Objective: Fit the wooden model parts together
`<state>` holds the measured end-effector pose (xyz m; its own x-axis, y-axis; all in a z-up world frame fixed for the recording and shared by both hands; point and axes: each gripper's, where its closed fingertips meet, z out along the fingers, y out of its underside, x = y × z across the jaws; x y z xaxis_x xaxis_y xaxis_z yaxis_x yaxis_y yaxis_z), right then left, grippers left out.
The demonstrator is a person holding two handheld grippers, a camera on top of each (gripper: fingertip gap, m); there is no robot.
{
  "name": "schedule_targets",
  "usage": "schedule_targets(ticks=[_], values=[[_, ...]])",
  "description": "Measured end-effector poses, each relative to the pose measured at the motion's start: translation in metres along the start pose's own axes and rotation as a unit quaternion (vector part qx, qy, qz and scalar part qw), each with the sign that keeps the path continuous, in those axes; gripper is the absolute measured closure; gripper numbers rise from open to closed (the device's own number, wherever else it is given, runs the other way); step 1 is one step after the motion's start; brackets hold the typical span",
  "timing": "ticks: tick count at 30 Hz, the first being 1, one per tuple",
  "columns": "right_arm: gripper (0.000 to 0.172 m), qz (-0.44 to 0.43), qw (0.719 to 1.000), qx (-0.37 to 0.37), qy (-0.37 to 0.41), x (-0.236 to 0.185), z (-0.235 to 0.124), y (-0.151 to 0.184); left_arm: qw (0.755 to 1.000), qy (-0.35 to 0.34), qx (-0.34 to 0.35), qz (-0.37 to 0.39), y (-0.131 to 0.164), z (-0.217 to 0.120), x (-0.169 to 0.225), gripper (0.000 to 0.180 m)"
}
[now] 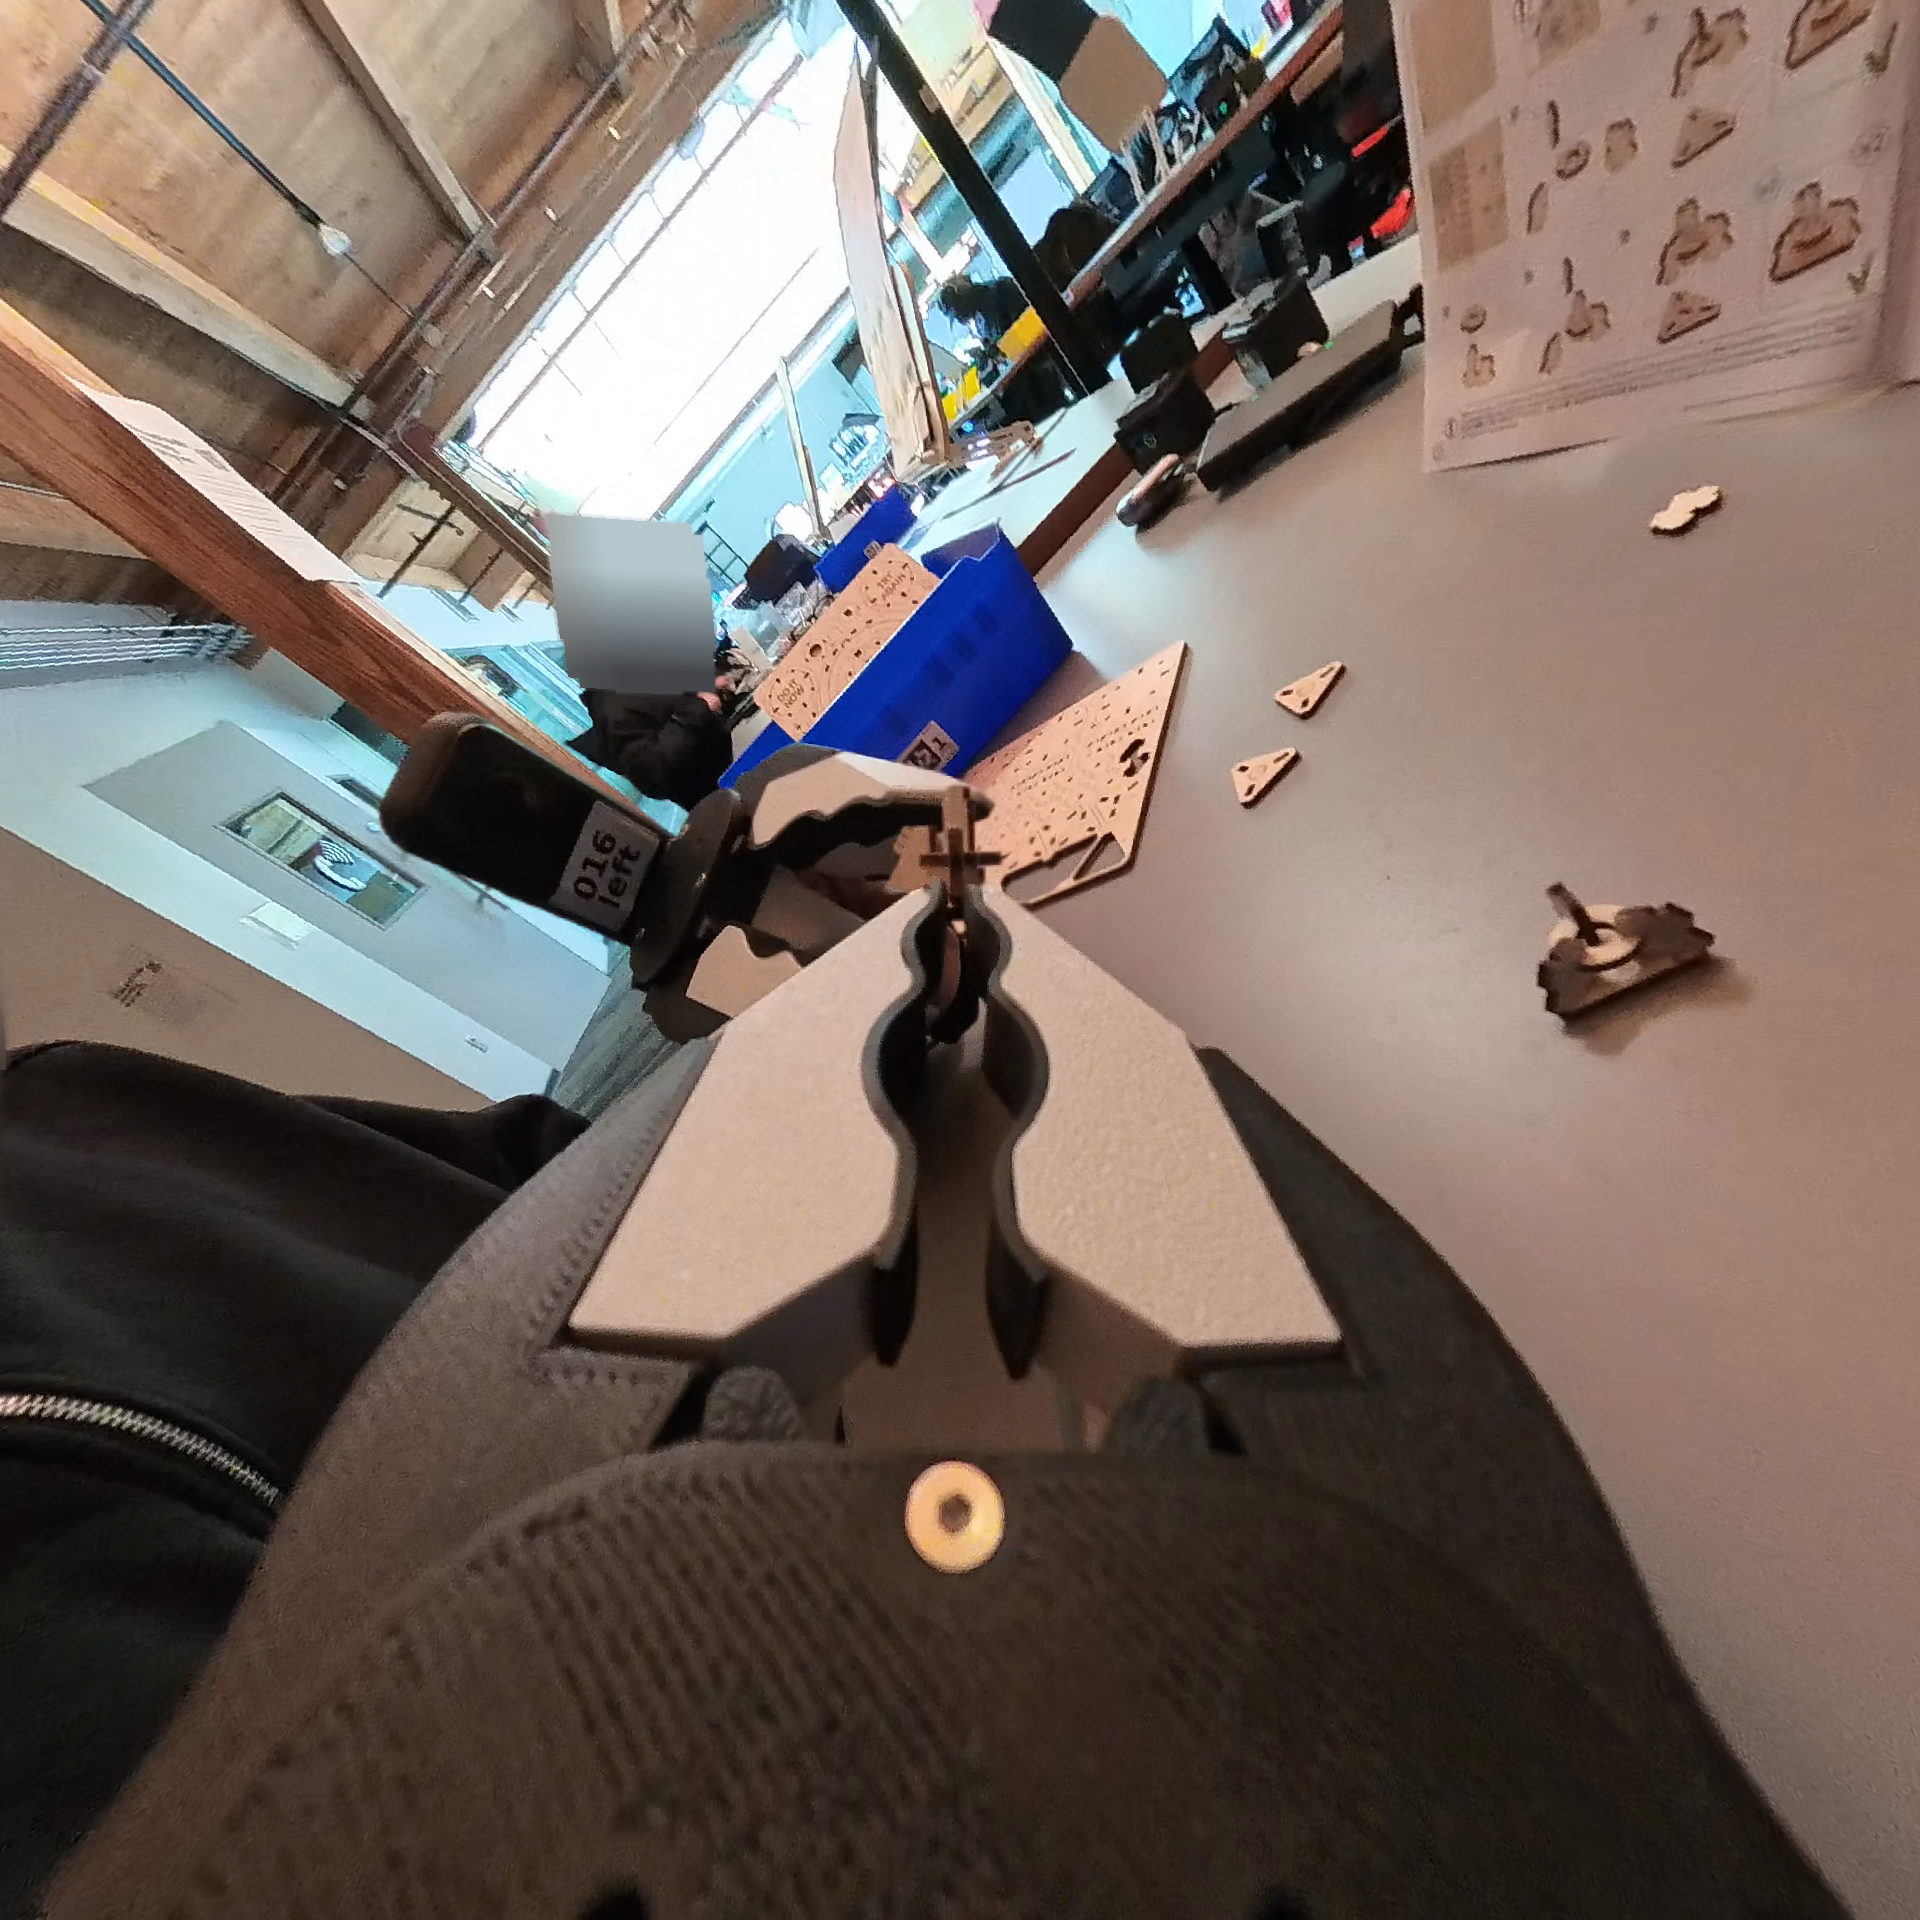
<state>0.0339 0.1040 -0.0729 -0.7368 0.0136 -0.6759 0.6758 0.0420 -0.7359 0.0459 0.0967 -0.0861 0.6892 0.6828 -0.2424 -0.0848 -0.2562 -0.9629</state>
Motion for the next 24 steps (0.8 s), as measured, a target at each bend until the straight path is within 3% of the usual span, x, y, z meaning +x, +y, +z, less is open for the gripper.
schedule_targets(ticks=[6, 11, 24], values=[[0.171, -0.005, 1.0, 0.0, -0.017, 0.003, 0.004, 0.007, 1.0, -0.011, -0.01, 0.018, 0.004, 0.004, -0.001, 0.144], [0.171, 0.009, 1.0, 0.006, -0.029, 0.007, 0.002, 0.009, 0.999, -0.02, -0.012, 0.039, 0.004, 0.004, 0.001, 0.161], [0.171, 0.037, 0.997, -0.001, -0.063, 0.007, -0.003, 0.016, 0.994, -0.034, -0.031, 0.102, 0.006, 0.009, 0.009, 0.168]])
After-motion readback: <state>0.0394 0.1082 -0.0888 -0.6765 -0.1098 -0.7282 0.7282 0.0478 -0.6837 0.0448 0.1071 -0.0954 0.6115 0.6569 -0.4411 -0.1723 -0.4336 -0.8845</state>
